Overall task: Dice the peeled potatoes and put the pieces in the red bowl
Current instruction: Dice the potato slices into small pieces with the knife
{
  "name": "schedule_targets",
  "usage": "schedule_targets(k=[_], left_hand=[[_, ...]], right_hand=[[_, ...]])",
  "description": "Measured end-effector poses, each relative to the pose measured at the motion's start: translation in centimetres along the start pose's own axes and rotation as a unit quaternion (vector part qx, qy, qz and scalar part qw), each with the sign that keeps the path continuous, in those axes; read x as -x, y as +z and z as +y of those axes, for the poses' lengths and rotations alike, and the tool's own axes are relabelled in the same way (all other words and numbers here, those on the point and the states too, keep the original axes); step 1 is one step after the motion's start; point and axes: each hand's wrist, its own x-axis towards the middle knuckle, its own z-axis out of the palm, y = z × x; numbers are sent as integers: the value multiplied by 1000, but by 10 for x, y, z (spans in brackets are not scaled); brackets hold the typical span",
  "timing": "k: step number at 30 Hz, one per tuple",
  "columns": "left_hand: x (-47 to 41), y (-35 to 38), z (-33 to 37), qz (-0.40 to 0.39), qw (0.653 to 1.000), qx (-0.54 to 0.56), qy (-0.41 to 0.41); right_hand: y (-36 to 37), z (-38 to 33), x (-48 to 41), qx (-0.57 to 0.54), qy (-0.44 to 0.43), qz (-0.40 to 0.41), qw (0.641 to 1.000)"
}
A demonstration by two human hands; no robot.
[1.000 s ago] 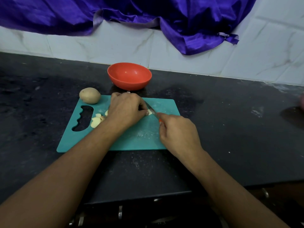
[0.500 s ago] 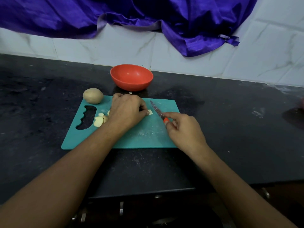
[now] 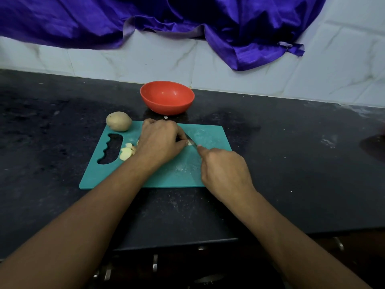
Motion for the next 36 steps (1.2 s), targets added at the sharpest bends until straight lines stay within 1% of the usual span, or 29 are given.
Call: schedule_targets(k=[2,3,5,6,7,11,15,20,25,27,28,29,31,32,34,36], left_hand=[[1,0,-2,-3,1000,3,7],[2,0,-3,-5,1000,5,10],[2,-1,-4,-14,1000,12,13],[2,-1,-4,-19,1000,16,13],[2,-2,-4,-24,999,19,12],[2,-2,-6,-25,999,23,15],[2,-2,-7,-26,999,23,19],[0,0,-9,-22,999,30,22],[0,-1,-8,-24,999,34,18],[1,-2,-8,-22,999,35,16],[2,-3,-7,-20,999,37,16],[4,-3,-7,-17,999,42,16],[6,-5,-6,-3,998,58,16],[6,-5,-5,8,998,67,15],[6,-7,-6,30,996,79,12],[6,-8,-8,42,996,83,4]], right_hand=[[-1,4,2,-26,6,-3,1000],[-2,8,3,-71,24,1,997],[-3,16,2,-186,73,24,980],[-3,18,2,-219,86,35,971],[-3,18,3,-227,88,40,969],[-3,10,7,-167,44,47,984],[-4,7,6,-118,28,42,992],[2,4,6,-100,6,50,994],[3,4,2,-34,-19,15,999],[0,6,1,-31,-22,7,999],[-1,10,0,-63,-9,4,998],[-2,15,-2,-119,13,3,993],[2,26,-6,-243,55,9,968],[5,32,-8,-282,65,15,957],[10,43,-13,-310,73,21,948],[11,54,-19,-309,67,19,948]])
